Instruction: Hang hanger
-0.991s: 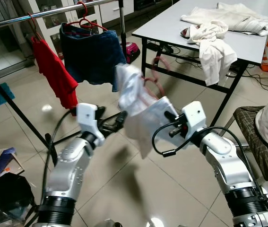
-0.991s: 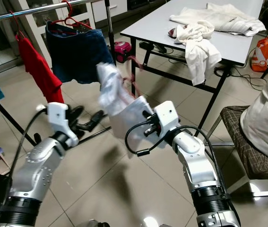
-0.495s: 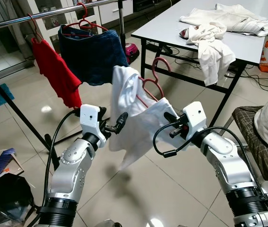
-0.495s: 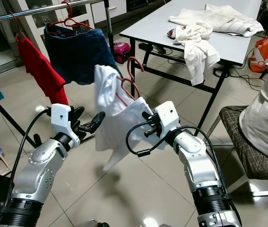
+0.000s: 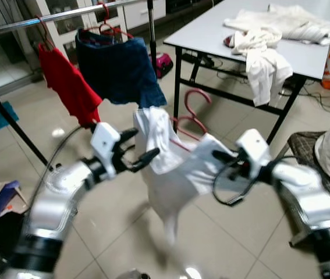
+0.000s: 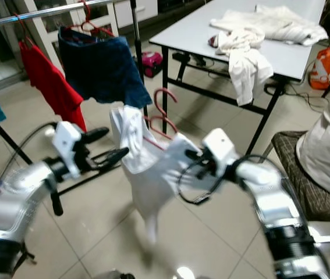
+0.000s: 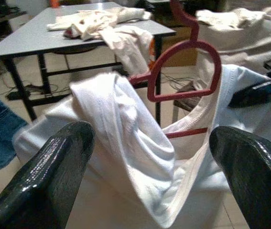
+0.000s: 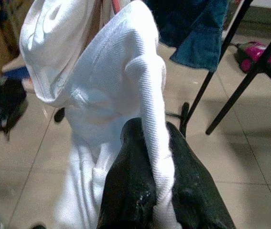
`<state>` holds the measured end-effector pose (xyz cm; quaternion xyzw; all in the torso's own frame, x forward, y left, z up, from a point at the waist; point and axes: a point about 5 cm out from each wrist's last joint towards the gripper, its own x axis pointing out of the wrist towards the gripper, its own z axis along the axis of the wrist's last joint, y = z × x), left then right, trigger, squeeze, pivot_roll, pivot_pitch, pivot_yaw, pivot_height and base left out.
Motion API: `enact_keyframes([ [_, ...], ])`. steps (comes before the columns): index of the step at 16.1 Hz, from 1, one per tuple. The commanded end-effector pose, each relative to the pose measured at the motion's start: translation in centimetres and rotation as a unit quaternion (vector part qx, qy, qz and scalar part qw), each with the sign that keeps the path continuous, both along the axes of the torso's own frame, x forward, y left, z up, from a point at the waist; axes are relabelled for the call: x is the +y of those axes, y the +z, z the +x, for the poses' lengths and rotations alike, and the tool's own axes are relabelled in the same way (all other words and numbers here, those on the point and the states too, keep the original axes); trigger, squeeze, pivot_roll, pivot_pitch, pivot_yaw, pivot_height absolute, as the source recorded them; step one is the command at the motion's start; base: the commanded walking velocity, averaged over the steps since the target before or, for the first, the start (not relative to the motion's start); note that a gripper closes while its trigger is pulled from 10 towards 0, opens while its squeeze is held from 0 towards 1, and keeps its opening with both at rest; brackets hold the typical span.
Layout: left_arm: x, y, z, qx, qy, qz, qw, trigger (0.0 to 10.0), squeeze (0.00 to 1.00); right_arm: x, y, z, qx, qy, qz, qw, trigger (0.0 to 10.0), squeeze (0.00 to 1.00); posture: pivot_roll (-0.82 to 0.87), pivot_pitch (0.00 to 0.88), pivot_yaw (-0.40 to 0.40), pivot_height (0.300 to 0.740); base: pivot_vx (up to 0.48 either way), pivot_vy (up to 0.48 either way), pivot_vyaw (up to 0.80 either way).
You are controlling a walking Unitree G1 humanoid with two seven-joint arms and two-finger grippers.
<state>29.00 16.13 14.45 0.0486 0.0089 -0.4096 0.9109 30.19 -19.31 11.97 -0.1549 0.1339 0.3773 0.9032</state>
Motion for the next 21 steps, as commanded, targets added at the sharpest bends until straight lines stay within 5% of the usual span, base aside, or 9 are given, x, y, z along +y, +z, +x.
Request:
enact_keyframes([
  [1,0.3,2.7,0.1,-0.030,-0.056,0.011,0.998,10.0,0.00,-0.7,2.1,0.9,-0.032,0.023,-0.003,0.999,0.0,0.00,-0.08,0.000,0.068,0.740,0.000,0.000,0.00],
  [5,1.7,6.5,0.7,-0.062,-0.137,0.048,0.987,10.0,0.00,-2.0,3.7,0.6,-0.027,0.095,-0.025,0.995,0.0,0.00,-0.08,0.000,0.065,0.740,0.000,0.000,0.00],
  [11,1.5,5.4,1.5,-0.023,-0.172,0.031,0.984,10.0,0.00,-2.0,5.2,-0.1,-0.026,0.162,-0.022,0.986,0.0,0.00,-0.10,0.000,0.077,0.740,0.000,0.000,0.00],
  [17,0.1,5.9,2.2,-0.016,-0.188,-0.046,0.981,10.0,0.00,-0.8,5.4,-0.6,-0.015,0.213,-0.014,0.977,0.0,0.00,-0.10,0.000,0.072,0.740,0.000,0.000,0.00],
  [21,-0.7,5.9,2.3,-0.015,-0.200,-0.058,0.978,10.0,0.00,-0.4,5.7,-0.6,-0.016,0.228,-0.014,0.973,0.0,0.00,-0.10,0.000,0.072,0.740,0.000,0.000,0.00],
])
